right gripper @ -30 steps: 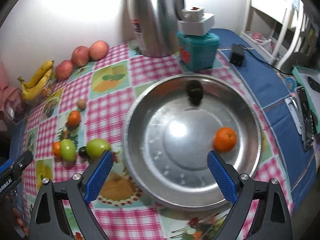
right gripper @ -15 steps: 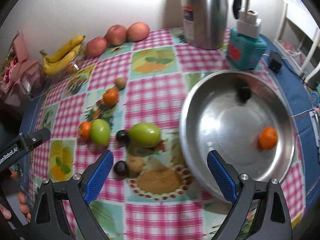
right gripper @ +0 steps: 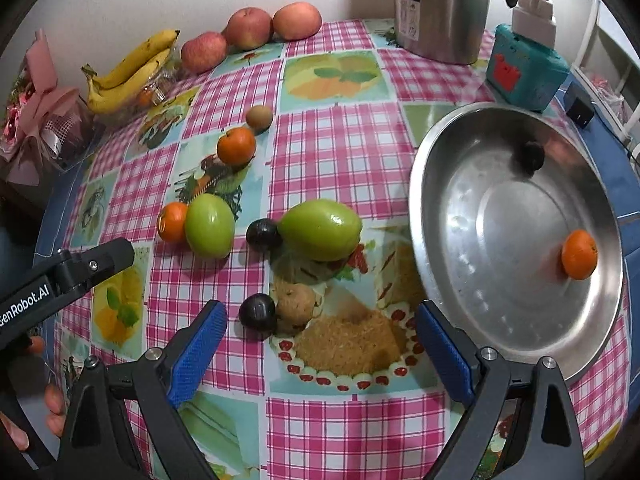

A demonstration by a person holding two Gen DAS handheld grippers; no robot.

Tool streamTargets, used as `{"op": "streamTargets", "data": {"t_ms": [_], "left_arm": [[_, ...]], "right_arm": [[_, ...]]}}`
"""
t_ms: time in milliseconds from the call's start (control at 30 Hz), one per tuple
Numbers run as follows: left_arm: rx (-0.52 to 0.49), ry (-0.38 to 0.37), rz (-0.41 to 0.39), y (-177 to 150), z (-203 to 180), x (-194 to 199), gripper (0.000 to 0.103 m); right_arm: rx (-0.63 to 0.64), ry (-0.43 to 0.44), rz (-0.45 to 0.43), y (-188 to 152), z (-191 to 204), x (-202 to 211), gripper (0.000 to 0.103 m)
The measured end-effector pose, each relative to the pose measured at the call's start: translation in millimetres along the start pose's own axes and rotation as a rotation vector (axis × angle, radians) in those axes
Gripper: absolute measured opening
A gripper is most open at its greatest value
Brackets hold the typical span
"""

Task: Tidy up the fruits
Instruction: 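Lower the right tool onto the brown kiwi while the left tool nears another plum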

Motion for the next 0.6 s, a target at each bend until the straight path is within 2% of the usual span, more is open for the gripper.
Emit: {"op": "streamTargets", "data": {"t_ms": [500, 600], "left_arm": [[0.011, -0.032, 0.012, -2, -5, -4, 0.103], [0.015, -0.041, 0.015, -3, -6, -5, 0.103]], "right_arm": [[-0.082, 0.077, 0.007, 1, -8, -8, 0.094], [-0.096, 0.082, 0.002, 1, -10, -6, 0.08]]}}
Point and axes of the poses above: each gripper's, at about its wrist camera, not at the fingertips, and x roughly against the way its jaws point, z to its left, y to its top, the point moved 6 cm from there along -x, roughly the way its jaws point, and after that the axes turned 6 degrees about -x, right-handed, at the moved point
